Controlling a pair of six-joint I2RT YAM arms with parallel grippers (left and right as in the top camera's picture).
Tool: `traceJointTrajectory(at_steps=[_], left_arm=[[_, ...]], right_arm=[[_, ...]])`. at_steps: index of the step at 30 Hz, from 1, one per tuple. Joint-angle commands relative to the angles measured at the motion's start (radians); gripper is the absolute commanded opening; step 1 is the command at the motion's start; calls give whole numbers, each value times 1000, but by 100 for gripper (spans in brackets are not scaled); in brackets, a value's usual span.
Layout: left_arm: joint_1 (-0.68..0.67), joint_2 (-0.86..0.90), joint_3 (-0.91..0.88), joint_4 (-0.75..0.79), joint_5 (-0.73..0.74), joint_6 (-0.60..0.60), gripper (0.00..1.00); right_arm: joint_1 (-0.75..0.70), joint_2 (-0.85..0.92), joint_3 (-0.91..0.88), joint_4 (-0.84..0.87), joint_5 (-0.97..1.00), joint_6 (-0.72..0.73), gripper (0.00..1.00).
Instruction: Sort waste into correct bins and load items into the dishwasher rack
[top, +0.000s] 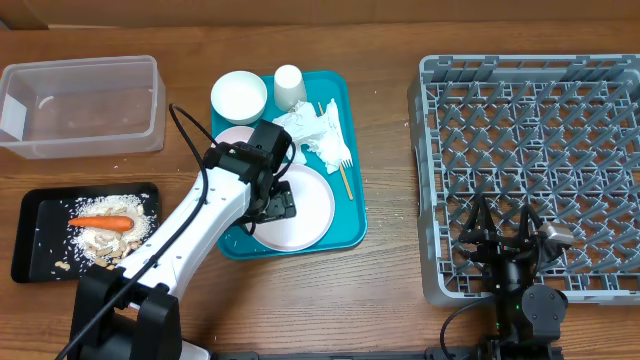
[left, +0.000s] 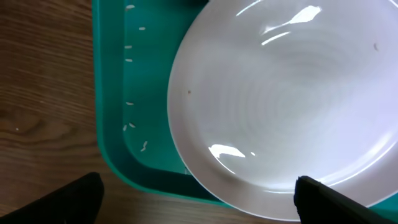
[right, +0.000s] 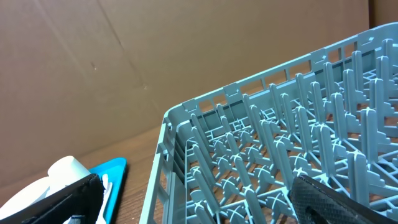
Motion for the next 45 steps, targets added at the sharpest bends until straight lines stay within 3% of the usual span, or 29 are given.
traceJointTrajectory(at_steps=[1,10,16,23,28,32,41,45], left_arm=[[0,11,-11,46,-55,-24,100],[24,11,-11,239,-50,-1,100],[52,11,-10,393,51,304,100],[152,23,-7,398,60,391,100],[257,34,-4,390,235,457,100],[255,34,-2,377,234,522,100],[196,34,-2,393,230,531,100],[187,34,-1,378,230,475,100]], right_arm=[[-3,-8,-11,5,-1,-7,100],[-3,-8,-11,5,-1,-7,100],[-3,-8,-11,5,-1,-7,100],[-3,-8,-11,5,-1,-7,100],[-3,-8,-11,5,-1,-7,100],[-3,-8,-11,5,-1,-7,100],[-3,-8,-11,5,-1,-7,100],[-3,-8,-11,5,-1,-7,100]])
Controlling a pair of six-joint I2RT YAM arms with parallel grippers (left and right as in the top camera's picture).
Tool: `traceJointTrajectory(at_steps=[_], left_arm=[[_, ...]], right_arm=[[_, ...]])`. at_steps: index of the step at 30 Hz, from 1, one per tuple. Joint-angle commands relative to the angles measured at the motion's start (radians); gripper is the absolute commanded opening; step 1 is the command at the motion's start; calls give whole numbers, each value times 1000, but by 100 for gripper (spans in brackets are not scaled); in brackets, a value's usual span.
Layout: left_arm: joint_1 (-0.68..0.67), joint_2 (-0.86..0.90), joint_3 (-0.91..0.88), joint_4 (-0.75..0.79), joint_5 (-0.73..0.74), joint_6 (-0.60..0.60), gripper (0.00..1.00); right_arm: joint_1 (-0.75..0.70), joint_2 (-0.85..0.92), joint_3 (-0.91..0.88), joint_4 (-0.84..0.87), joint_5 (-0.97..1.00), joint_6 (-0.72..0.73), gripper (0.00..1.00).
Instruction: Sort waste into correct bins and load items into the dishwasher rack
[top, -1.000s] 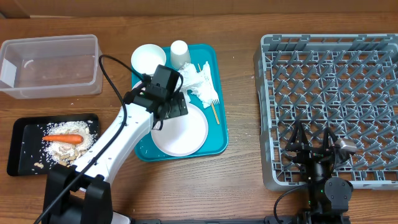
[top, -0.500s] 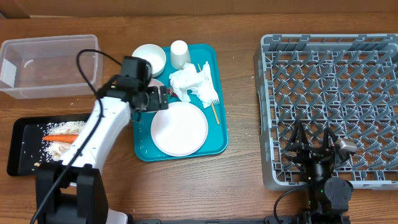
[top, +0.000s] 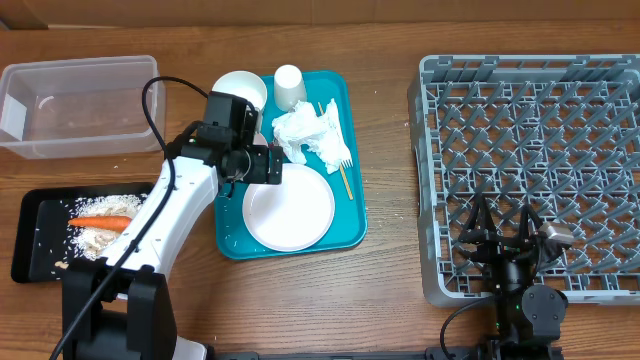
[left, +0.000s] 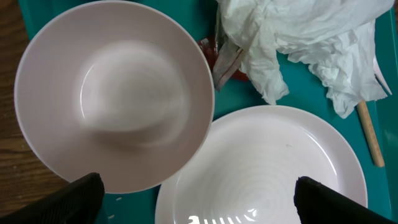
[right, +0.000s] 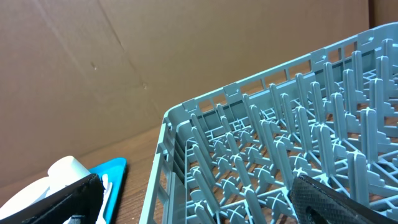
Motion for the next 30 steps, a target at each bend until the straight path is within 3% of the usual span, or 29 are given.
traceJointTrajectory(at_steps=[1,12,20,30], left_arm=[[-7,9,5,-16,15,-45,100],[-8,9,5,-94,3,-128,100],[-16,9,5,-160,46,-113,100],[-159,9,5,-172,-10,-121,98]], right_arm=[[-3,-8,-11,5,-1,-7,100],[-3,-8,-11,5,-1,-7,100],[-3,-8,-11,5,-1,-7,100],[-3,-8,-11,5,-1,-7,100]])
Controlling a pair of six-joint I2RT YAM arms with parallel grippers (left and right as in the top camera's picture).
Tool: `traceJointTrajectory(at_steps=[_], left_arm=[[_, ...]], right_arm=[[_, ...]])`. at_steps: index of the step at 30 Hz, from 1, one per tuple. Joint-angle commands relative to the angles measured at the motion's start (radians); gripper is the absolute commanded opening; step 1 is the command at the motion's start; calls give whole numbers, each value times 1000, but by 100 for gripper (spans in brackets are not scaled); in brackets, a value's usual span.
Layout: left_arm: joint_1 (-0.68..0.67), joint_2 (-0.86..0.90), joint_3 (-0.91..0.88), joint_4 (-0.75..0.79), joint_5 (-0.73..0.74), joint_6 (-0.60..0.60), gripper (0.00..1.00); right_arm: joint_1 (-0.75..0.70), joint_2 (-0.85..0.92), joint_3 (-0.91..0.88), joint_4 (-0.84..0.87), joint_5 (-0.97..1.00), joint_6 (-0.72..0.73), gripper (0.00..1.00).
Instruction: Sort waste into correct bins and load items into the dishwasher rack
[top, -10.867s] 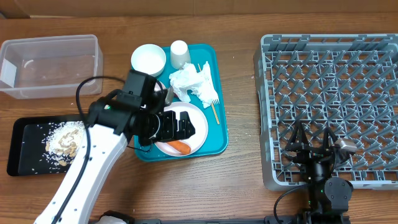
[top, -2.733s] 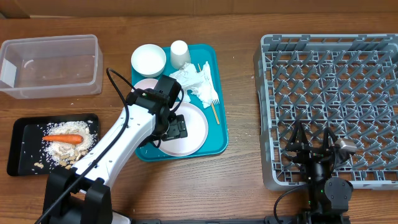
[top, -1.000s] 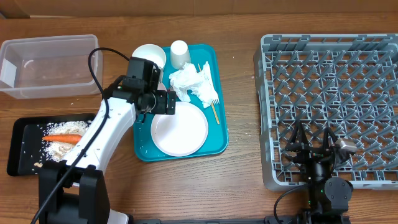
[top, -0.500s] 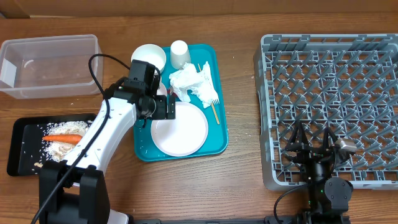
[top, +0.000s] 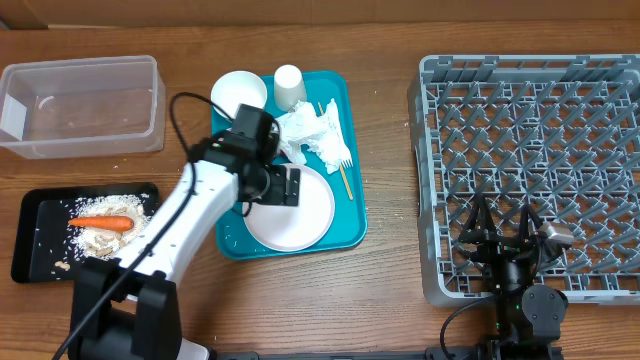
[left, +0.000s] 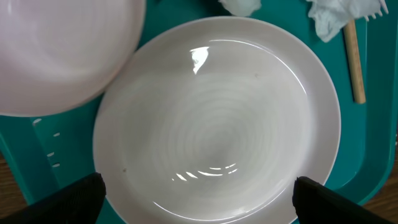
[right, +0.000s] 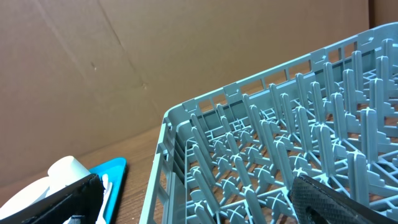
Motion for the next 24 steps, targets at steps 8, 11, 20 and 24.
traceJointTrajectory(at_steps=[8,11,20,24], left_arm=[[-199,9,5,-63,-135,-147,100],[-226,9,5,-102,-119,-196,100],[-254,10,3,-127,-110,-250,100],[-254,10,3,-142,-101,-250,100]], right_arm=[[-3,-8,-11,5,-1,-6,100],[-3,-8,-11,5,-1,-6,100],[-3,-8,-11,5,-1,-6,100],[-3,-8,-11,5,-1,-6,100]])
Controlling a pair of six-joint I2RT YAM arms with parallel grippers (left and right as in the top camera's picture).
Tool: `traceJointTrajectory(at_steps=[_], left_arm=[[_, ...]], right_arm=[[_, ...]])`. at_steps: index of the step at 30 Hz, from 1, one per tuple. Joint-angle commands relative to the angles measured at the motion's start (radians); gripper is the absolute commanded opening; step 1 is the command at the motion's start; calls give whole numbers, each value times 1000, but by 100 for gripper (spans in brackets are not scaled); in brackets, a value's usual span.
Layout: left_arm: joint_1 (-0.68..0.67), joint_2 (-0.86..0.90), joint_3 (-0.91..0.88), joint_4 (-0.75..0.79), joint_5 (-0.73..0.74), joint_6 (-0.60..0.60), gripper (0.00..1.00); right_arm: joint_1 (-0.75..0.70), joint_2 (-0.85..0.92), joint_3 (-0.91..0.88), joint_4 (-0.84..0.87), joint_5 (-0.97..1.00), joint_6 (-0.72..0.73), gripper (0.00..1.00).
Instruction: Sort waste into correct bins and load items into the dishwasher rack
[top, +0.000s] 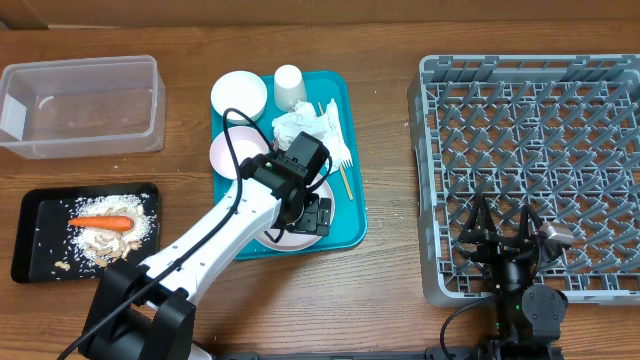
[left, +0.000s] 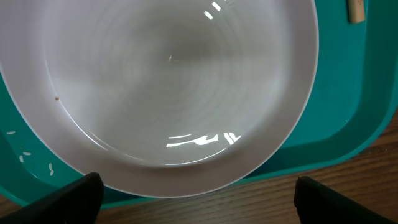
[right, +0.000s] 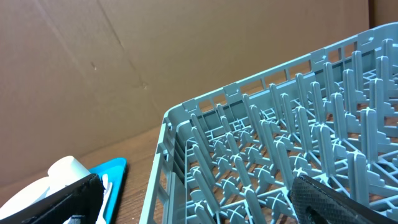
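Note:
A large white plate (top: 287, 240) (left: 174, 81) lies on the teal tray (top: 352, 228) (left: 351, 106). My left gripper (top: 312, 215) (left: 199, 208) hangs open over the plate's near rim, its fingertips (left: 78, 199) straddling that rim and the tray's front edge, holding nothing. Further back on the tray are a pink bowl (top: 226, 150), a white bowl (top: 238, 95), a paper cup (top: 290, 85), a crumpled napkin (top: 310, 130) and a wooden stick (top: 343, 178). My right gripper (top: 506, 242) (right: 199, 202) rests open at the front of the grey dishwasher rack (top: 530, 150) (right: 280, 155).
A clear plastic bin (top: 82, 105) stands at the back left. In front of it is a black tray (top: 40, 215) with a carrot (top: 100, 222) and rice scraps. Bare wooden table separates the teal tray from the rack.
My left gripper has moved from over the plate's middle to its near right rim, so the tray's front edge and the wood beyond now show. It stays open. The right arm is unchanged.
My open left gripper was first over the plate's near left edge. It then stood further back, where the pink bowl meets the plate, then over the plate's middle, and now over its near rim. Nothing was picked up, and the right arm stayed still.

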Motion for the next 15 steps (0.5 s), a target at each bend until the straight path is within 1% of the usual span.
traceJointTrajectory(at_steps=[1,6,11,15], left_arm=[[-4,10,4,-12,3,-27,100],[6,-7,42,-27,14,-77,100],[71,-61,156,-163,-76,-177,100],[151,-120,225,-273,-161,-225,100]], right_arm=[[-3,-8,-11,5,-1,-6,100],[-3,-8,-11,5,-1,-6,100],[-3,-8,-11,5,-1,-6,100],[-3,-8,-11,5,-1,-6,100]])
